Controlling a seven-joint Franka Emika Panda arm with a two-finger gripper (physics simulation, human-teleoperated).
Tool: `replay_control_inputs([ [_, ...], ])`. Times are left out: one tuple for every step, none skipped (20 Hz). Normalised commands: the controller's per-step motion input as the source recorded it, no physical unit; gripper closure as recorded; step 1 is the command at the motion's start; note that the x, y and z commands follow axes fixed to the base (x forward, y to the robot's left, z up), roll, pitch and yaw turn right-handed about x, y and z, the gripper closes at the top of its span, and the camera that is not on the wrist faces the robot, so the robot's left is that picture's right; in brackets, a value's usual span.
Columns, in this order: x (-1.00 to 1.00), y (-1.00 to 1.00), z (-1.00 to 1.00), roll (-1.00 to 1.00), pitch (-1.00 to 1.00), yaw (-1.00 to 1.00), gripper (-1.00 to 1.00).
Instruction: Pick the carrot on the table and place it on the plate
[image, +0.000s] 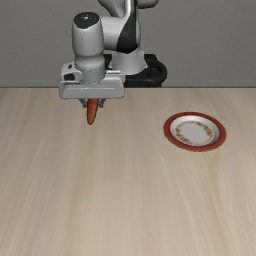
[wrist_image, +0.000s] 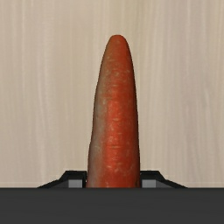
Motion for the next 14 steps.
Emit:
replay_control_inputs([
  [0.00, 1.00, 0.00, 0.00, 0.00, 0.00, 1.00],
  [0.00, 1.00, 0.00, 0.00, 0.00, 0.00, 1.00],
  [0.00, 1.00, 0.00, 0.00, 0.00, 0.00, 1.00],
  [0.00, 1.00, 0.00, 0.00, 0.00, 0.00, 1.00],
  [0.00, 1.00, 0.00, 0.00, 0.00, 0.00, 1.00],
  [0.00, 1.00, 0.00, 0.00, 0.00, 0.00, 1.00],
  [0.00, 1.00, 0.00, 0.00, 0.00, 0.00, 1.00],
  [0.00, 1.00, 0.00, 0.00, 0.00, 0.00, 1.00],
  [0.00, 1.00, 0.00, 0.00, 0.00, 0.00, 1.00],
  [0.00, 1.00, 0.00, 0.00, 0.00, 0.00, 1.00],
  [0.00, 1.00, 0.00, 0.00, 0.00, 0.00, 1.00],
  [0.00, 1.00, 0.00, 0.00, 0.00, 0.00, 1.00],
  [0.00, 1.00, 0.00, 0.00, 0.00, 0.00, 1.00],
  [0.00, 1.00, 0.00, 0.00, 0.00, 0.00, 1.00],
])
